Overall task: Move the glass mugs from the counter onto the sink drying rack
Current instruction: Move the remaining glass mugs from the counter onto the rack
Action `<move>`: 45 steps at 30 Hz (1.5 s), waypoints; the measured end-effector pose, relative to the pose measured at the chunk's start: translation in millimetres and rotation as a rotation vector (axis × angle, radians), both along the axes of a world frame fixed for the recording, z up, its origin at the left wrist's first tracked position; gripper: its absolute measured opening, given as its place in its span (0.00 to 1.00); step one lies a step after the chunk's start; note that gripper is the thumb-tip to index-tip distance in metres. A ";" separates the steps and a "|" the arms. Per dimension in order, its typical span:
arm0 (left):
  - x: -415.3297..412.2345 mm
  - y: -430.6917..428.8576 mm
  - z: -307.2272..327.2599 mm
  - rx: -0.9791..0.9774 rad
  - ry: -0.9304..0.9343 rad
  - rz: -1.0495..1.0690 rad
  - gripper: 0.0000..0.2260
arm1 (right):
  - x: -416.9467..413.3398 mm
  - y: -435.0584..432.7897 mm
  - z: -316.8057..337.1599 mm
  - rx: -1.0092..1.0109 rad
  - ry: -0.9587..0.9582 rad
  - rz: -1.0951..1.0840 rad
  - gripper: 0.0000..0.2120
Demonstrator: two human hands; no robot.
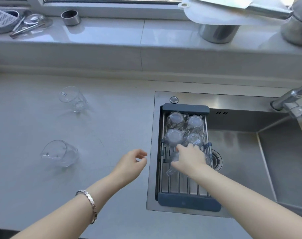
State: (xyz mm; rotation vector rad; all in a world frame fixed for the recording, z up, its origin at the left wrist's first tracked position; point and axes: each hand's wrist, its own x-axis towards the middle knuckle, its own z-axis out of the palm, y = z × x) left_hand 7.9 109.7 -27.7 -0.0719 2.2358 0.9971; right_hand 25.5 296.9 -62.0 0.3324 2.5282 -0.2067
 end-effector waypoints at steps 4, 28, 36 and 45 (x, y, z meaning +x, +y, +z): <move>0.5 -19.8 -3.3 -0.003 0.041 0.036 0.07 | -12.1 -15.3 -15.3 0.088 -0.019 0.030 0.21; -83.5 -212.6 8.4 -0.731 0.073 -0.025 0.29 | -111.3 -192.6 6.9 -0.495 0.191 0.186 0.24; -110.6 -235.5 10.4 -0.688 0.389 -0.014 0.34 | -242.0 -278.2 -15.7 -0.811 0.345 -0.292 0.51; -114.9 -245.8 11.6 -0.573 0.491 -0.005 0.38 | -245.8 -304.0 -36.3 -0.902 0.510 -0.393 0.37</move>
